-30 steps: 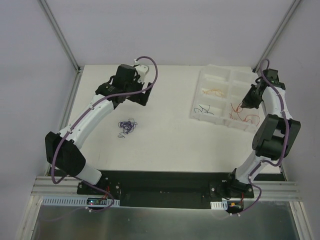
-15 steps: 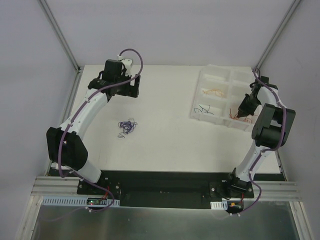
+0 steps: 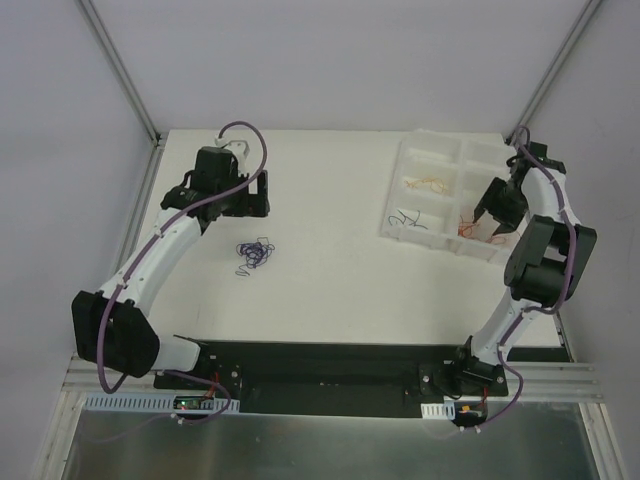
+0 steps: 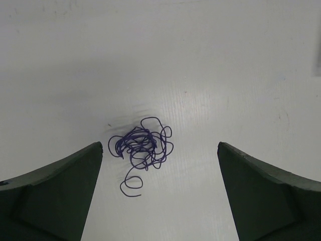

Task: Untangle the cables

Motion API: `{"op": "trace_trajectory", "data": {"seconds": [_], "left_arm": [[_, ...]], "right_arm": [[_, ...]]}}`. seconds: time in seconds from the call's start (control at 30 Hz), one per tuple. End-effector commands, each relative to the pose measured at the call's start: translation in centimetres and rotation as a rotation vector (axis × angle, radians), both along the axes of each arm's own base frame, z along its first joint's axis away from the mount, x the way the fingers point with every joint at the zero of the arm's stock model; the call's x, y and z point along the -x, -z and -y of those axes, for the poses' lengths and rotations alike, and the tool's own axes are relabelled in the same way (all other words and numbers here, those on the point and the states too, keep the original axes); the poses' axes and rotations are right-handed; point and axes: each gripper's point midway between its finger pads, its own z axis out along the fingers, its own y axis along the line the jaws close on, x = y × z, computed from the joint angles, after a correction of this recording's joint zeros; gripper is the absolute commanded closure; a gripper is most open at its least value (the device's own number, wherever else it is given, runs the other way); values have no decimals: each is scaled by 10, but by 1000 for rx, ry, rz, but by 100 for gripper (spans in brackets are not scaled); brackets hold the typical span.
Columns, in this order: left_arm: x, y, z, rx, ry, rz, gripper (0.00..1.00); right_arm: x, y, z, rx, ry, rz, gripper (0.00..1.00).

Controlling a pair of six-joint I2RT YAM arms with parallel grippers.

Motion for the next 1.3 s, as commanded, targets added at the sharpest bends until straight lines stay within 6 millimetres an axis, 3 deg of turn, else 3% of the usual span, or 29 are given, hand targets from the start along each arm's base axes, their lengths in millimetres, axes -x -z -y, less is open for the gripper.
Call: {"op": "trace_trajectory", "data": {"seconds": [0.0, 0.07, 0.17, 0.27, 0.37, 0.43, 0.5, 0.63, 0.7, 0.77, 0.8, 1.0, 1.07, 1.17, 1.2, 1.27], "left_arm": [[14, 6, -11, 28, -91, -10, 3], [24, 22, -11, 49, -122, -70, 3], [44, 44, -15, 70, -184, -153, 4], [58, 59, -23, 69, -241, -216, 4], [69, 81, -27, 77, -294, -339, 4], [74, 100, -24, 77, -299, -453, 7], [70, 112, -17, 80, -267, -522, 12], [53, 135, -14, 45, -231, -559, 24], [47, 141, 0, 91, -172, -583, 39], [46, 143, 20, 155, -106, -601, 57], [48, 144, 32, 178, -58, -611, 72], [88, 134, 129, 192, 383, -628, 96], [97, 123, 146, 180, 482, -584, 99], [101, 108, 147, 190, 528, -537, 95], [103, 104, 147, 194, 534, -527, 86], [107, 103, 144, 194, 530, -525, 60]], "right_arm": [[16, -80, -8, 69, -49, 108, 37], [20, -101, -27, 77, -106, 168, 30], [16, -114, -90, -30, -265, 253, 25], [16, -114, -165, -191, -439, 284, 23], [28, -110, -225, -271, -605, 245, 22], [40, -110, -257, -314, -728, 226, 22], [50, -110, -275, -300, -833, 217, 21], [67, -113, -296, -284, -966, 202, 21], [72, -112, -300, -291, -986, 201, 21], [76, -109, -301, -296, -989, 192, 21], [78, -106, -301, -300, -988, 183, 21], [90, -91, -307, -353, -1007, 166, 21], [92, -84, -304, -352, -1008, 157, 21], [96, -74, -303, -355, -1020, 146, 22], [98, -70, -304, -363, -1028, 144, 22], [102, -63, -305, -381, -1032, 134, 22]]}}
